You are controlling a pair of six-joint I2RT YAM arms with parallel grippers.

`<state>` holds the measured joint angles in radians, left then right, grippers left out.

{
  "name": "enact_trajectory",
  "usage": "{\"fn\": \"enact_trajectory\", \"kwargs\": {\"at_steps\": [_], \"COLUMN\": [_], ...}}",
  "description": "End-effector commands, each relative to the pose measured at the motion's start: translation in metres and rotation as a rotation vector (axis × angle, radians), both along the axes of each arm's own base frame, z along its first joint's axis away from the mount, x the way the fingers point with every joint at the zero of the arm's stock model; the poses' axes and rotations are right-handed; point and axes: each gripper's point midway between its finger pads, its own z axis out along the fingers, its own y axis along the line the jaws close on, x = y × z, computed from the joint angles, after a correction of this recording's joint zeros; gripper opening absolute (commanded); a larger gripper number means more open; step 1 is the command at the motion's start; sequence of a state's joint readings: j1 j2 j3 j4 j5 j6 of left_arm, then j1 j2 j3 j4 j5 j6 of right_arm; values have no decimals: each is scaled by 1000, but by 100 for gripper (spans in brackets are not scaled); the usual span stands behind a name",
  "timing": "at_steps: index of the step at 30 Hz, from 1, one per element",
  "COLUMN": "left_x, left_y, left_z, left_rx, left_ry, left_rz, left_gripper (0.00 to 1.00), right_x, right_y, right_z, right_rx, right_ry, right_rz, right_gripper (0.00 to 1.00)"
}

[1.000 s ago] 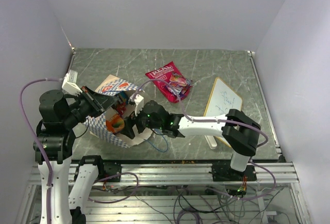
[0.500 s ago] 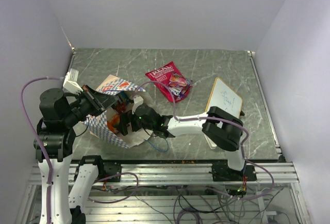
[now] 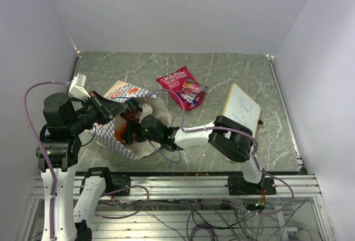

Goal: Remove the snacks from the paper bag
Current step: Adjust the snack in the paper bag.

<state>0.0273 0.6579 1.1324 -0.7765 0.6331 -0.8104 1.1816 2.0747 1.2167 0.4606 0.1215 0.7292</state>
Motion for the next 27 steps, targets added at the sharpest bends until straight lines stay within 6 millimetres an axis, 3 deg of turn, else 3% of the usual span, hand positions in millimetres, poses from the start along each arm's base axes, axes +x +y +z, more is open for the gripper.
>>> {"fn": "enact_trajectory", "kwargs": {"at_steps": [1,10,11,16,27], "left_x": [-9,-12,-12,-15,-18], "left_y": [-6,-5,-5,-2,15], "left_z": [17,13,13,11,9], "left_rx": [7,20,24,55,78], "left_ry": [-47,-43,-41,-33,-12], "left_rz": [-51,-52,-53,-47,84], "left_gripper": [7,7,7,7,7], "right_x": [1,0,0,1,-5], "right_y": [6,-1,-2,-9,-58], "right_z": [2,22,36,53,83], "right_rx": [43,66,88,78,-37], "right_ry": [27,13,4,-26,-149], "right_rz": [-34,-44,-47,-63,-48], "right_gripper": [71,20,16,0,0]}}
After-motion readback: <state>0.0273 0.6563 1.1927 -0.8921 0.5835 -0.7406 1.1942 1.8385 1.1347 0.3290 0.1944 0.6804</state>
